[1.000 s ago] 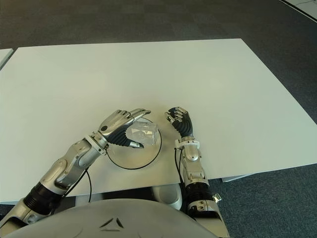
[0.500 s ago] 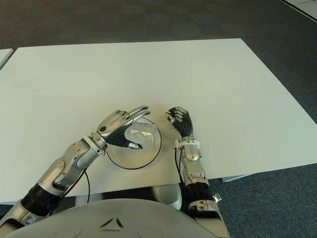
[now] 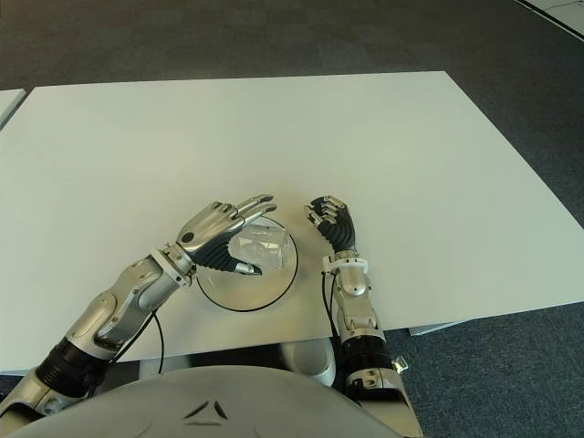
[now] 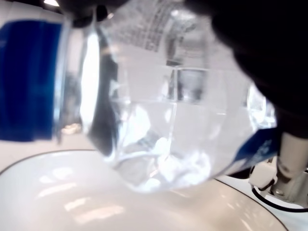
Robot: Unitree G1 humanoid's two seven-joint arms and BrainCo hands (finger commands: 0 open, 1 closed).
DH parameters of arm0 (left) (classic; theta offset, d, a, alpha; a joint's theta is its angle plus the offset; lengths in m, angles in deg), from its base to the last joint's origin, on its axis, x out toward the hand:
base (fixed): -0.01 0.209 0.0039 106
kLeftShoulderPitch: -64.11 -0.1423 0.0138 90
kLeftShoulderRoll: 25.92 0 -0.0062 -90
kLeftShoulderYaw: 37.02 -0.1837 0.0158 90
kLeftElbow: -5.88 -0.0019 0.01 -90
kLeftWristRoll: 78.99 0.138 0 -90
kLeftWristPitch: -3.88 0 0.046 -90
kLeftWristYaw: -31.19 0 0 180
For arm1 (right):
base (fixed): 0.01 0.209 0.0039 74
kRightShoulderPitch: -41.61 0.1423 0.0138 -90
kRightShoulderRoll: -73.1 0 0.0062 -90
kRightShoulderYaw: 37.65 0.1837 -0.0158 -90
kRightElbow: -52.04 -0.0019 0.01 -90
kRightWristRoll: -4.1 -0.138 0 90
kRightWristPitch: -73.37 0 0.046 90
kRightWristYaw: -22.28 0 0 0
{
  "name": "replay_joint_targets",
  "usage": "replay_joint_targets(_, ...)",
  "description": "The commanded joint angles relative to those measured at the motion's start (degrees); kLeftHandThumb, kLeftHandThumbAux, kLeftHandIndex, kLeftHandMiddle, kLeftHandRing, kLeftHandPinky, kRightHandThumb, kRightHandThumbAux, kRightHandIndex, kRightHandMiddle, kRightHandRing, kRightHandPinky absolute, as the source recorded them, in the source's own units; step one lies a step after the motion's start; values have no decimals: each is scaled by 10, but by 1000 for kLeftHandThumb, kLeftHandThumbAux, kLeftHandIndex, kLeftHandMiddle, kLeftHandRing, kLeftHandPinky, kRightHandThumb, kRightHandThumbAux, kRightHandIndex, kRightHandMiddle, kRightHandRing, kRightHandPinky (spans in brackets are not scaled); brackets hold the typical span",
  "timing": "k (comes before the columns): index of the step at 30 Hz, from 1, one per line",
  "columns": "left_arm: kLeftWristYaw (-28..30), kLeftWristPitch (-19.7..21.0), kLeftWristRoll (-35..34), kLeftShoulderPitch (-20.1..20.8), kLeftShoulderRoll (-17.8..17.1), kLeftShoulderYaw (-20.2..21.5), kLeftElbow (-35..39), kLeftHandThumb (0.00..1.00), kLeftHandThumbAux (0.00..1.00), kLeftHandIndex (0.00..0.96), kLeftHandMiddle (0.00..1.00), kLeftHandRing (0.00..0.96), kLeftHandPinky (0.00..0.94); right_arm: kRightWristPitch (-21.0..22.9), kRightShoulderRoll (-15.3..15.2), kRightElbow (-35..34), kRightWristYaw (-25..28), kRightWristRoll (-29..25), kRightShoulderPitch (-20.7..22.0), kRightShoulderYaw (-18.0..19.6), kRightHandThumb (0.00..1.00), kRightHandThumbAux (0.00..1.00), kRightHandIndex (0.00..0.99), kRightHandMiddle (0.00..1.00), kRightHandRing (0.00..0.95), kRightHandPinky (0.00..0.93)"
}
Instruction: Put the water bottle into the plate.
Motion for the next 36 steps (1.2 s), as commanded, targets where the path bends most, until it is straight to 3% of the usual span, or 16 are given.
replay_joint_targets(1, -26, -13, 18, 3, -4, 4, -2, 0, 482, 0, 0, 0, 0, 10, 5, -3, 0, -5, -3, -1, 709, 725, 434, 577, 571, 570)
replay_joint_targets(16, -14, -2, 30, 5, 1, 2, -16, 20, 405, 0, 0, 0, 0, 21, 6, -10, 1, -6, -5, 0, 709, 725, 434, 570, 565, 567)
replay_joint_targets(22, -38, -5, 45, 31, 16, -18, -92, 24, 402, 0, 0, 0, 0, 28, 4, -10, -4, 0, -5, 1, 709, 726, 434, 572, 568, 572)
replay_joint_targets(36, -33, 19, 66, 40, 30, -38, -122, 14, 410, 0, 0, 0, 0, 12, 4, -9, -2, -4, -6, -1, 709, 726, 433, 584, 579, 586)
